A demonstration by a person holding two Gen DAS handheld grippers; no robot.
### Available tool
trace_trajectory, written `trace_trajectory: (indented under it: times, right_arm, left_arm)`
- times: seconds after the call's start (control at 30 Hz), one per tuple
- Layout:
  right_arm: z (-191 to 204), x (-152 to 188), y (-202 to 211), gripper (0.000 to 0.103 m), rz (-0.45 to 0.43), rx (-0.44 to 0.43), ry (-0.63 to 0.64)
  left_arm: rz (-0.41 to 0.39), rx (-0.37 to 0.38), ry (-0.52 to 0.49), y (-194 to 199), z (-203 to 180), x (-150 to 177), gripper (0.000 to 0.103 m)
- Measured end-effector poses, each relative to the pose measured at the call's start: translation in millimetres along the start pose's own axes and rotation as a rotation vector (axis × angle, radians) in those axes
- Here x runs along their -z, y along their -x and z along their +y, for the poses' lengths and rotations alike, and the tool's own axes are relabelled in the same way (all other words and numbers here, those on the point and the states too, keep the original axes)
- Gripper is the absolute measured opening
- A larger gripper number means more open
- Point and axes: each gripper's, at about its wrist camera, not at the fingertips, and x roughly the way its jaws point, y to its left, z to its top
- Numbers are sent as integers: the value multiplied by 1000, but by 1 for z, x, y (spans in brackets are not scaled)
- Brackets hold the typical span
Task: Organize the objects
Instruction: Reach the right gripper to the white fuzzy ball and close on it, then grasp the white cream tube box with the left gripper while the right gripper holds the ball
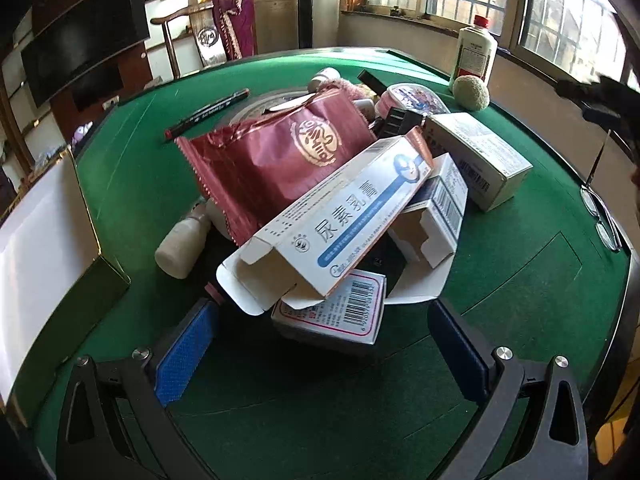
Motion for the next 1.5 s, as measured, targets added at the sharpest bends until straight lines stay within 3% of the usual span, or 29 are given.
trace_trajectory:
  times: [0.07, 0.23, 0.4, 0.57, 0.63, 0.67, 0.7, 0.73, 0.87, 1.07, 1.27, 1.43, 1.5]
  right_arm:
    - [-12, -27, -25, 103, 17, 1, -83]
    - [-30, -65, -90, 103, 70, 89, -180]
    - [-44, -74, -142, 103, 103, 149, -214]
    - [-47, -83, -171, 103, 117, 120, -213]
    - [-48, -83, -180, 94, 135, 109, -219]
    - [-48, -82, -184, 75, 127, 106, -217]
    - [-48, -80, -186, 64, 119, 81, -211]
    - [-48, -78, -187, 63, 113, 47, -212]
    - [-40, -68, -170, 58, 84, 62, -172]
    - [-20, -60, -108, 58, -11, -64, -190]
    - [21, -47, -68, 59, -57, -182, -119]
    - [34, -44, -58, 59, -71, -227, -97]
    - [35, -44, -59, 59, -68, -242, -94]
  left_arm:
    - [-29, 15, 0, 7, 2, 1, 102]
    - [-70, 144, 86, 17, 24, 0, 102]
    - [-70, 135, 108, 12, 28, -2, 102]
    - [-85, 155, 124, 11, 30, -2, 102]
    - [-84, 158, 120, 10, 29, -2, 102]
    - [-84, 155, 116, 10, 28, -2, 102]
    - [-82, 153, 112, 9, 27, -2, 102]
    - [-80, 148, 109, 8, 26, -2, 102]
    - [-73, 145, 83, 6, 21, -2, 101]
    - [-85, 164, 40, 10, 14, 0, 102]
    - [-75, 170, 55, 11, 17, 3, 98]
    - [-134, 43, -50, 39, 12, -12, 98]
    - [-122, 36, -93, 38, 9, -24, 98]
